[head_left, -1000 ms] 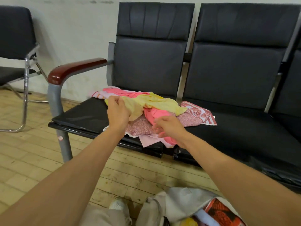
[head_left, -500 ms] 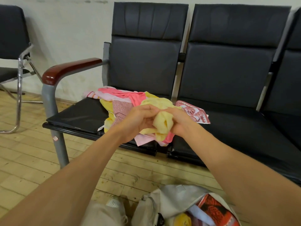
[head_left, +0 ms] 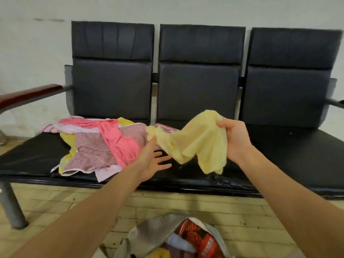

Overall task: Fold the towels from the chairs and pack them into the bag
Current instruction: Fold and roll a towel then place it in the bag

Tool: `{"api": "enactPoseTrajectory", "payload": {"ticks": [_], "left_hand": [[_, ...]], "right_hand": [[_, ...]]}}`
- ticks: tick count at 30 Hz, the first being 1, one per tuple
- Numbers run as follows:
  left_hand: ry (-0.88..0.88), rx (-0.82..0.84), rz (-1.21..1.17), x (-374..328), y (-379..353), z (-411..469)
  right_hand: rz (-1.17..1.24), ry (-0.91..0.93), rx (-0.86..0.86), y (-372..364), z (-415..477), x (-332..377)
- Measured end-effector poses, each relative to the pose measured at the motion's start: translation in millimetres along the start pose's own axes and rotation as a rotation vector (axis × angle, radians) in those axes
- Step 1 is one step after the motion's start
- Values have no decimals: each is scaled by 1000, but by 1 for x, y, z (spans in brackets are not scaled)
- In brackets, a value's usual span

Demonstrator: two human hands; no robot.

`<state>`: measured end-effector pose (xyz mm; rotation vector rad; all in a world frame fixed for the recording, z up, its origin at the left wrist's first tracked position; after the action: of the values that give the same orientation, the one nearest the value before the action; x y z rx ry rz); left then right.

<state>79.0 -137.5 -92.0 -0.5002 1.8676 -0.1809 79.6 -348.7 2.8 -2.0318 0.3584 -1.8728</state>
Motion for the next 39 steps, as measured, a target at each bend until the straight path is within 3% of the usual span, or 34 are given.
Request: {"api": "enactPoseTrajectory", "payload": {"ticks": [3, 7, 12, 18, 24, 27, 30, 33, 39], "left_hand": [[59, 28, 32, 29, -28, 5], [13, -27, 288, 67, -47, 10], [-73, -110, 373, 80, -58, 27], [53, -30, 152, 91, -76, 26], [145, 29, 56, 103, -83, 17], [106, 31, 145, 97, -83, 10], [31, 82, 263, 89, -80, 0], [-32, 162, 346, 80, -70, -11], [-10, 220, 360, 71, -40, -24]], "right_hand": [[-102, -26, -93, 50, -8, -7], [-562, -59, -218, 92, -4, -21], [-1003, -9, -107, 111, -5, -29], [-1512, 61, -150, 138, -1, -40], [-1594, 18, -166, 128, 12, -58], [-1676, 45, -176, 117, 19, -66], [-1524, 108, -167, 106, 23, -74], [-1404, 35, -159, 105, 21, -87], [-1735, 65, -66, 102, 11, -102]]}}
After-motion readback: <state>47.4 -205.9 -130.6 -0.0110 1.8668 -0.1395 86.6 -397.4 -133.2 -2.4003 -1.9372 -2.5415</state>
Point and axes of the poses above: each hand's wrist, its own z-axis towards the middle knuckle, its own y-axis out of the back of the hand, x = y × z, the point moved 5 cm from there along z, towards the middle knuckle, and after that the axes turned 9 degrees about -x, right-handed, at the moved point
